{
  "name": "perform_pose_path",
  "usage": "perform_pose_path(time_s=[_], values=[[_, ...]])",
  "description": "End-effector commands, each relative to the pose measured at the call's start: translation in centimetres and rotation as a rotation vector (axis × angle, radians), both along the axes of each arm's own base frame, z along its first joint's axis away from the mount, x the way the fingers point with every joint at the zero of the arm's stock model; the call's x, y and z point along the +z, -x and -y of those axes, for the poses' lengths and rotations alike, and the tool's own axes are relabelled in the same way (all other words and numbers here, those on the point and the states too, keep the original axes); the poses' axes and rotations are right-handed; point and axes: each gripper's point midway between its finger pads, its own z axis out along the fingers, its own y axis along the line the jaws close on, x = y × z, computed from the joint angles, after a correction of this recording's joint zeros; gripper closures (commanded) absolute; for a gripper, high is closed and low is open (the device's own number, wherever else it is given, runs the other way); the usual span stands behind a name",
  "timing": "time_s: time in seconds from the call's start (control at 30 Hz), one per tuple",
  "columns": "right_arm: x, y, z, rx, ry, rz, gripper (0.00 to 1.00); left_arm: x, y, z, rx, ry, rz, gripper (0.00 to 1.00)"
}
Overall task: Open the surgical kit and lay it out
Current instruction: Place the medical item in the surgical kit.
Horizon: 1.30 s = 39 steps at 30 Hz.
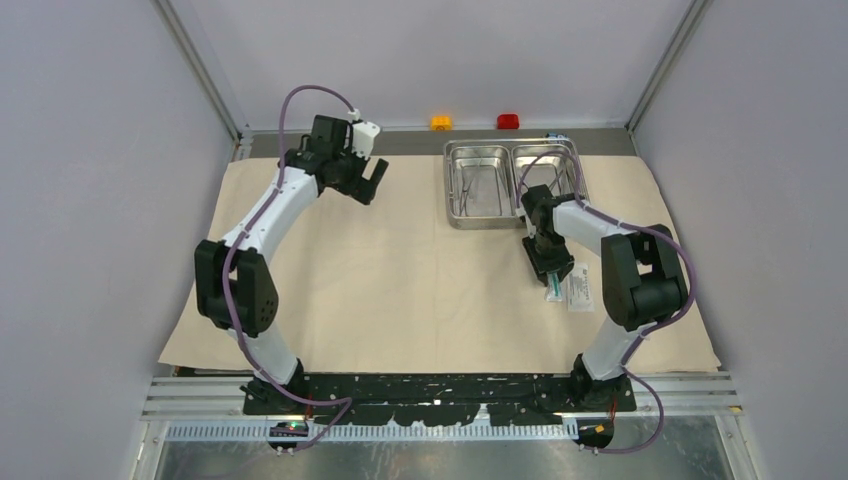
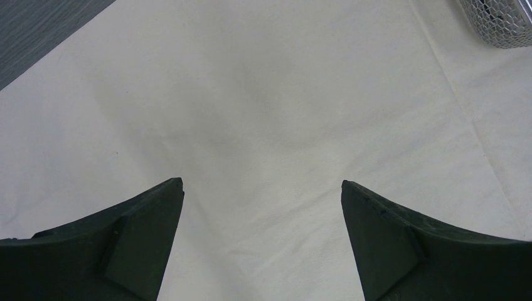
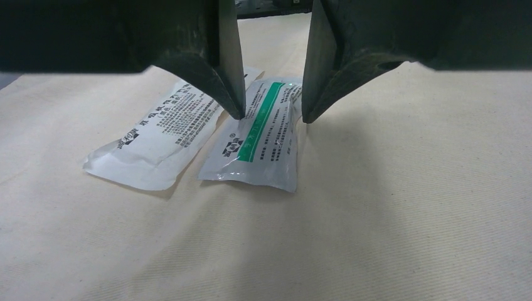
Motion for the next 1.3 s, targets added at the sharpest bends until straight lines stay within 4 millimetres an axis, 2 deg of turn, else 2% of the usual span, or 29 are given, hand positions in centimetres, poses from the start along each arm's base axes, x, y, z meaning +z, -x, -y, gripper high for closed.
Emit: perform_pose_path(time_s=[0.0, 0.37, 0.6, 0.67, 0.77, 0.97, 1.13, 1.27], values=[[1.1, -0.3, -0.5, 0.005, -0.022, 0.005, 0.56, 2.3, 0.3, 0.0, -0.002, 0.012, 0.059, 0.00], [2.8, -0.3, -1.5, 0.012, -0.086, 0.022, 0.55, 2.5, 0.3, -0.1, -0.002, 0.003, 0.066, 0.00], [2.4, -0.2, -2.1, 0.029, -0.117, 0.008, 0.70, 2.3, 0.1, -0.2, -0.002, -0.002, 0.065, 0.00], [2.5, -0.2, -2.4, 0.037, -0.138, 0.013, 0.71, 2.3, 0.1, -0.2, -0.004, -0.005, 0.065, 0.00], [3.7, -1.0, -3.0, 0.054, -0.174, 0.067, 0.69, 2.3, 0.0, -0.2, -0.007, -0.010, 0.066, 0.00], [8.8, -4.7, -4.0, 0.070, -0.226, 0.282, 0.58, 2.5, 0.2, -0.6, 0.007, -0.021, 0.069, 0.00], [14.0, -9.7, -4.5, 0.053, -0.231, 0.490, 0.45, 3.2, 0.8, -1.6, 0.020, -0.057, 0.101, 0.00], [17.0, -13.7, -5.2, 0.022, -0.255, 0.614, 0.36, 2.8, 1.8, -2.0, 0.017, -0.060, 0.114, 0.00]])
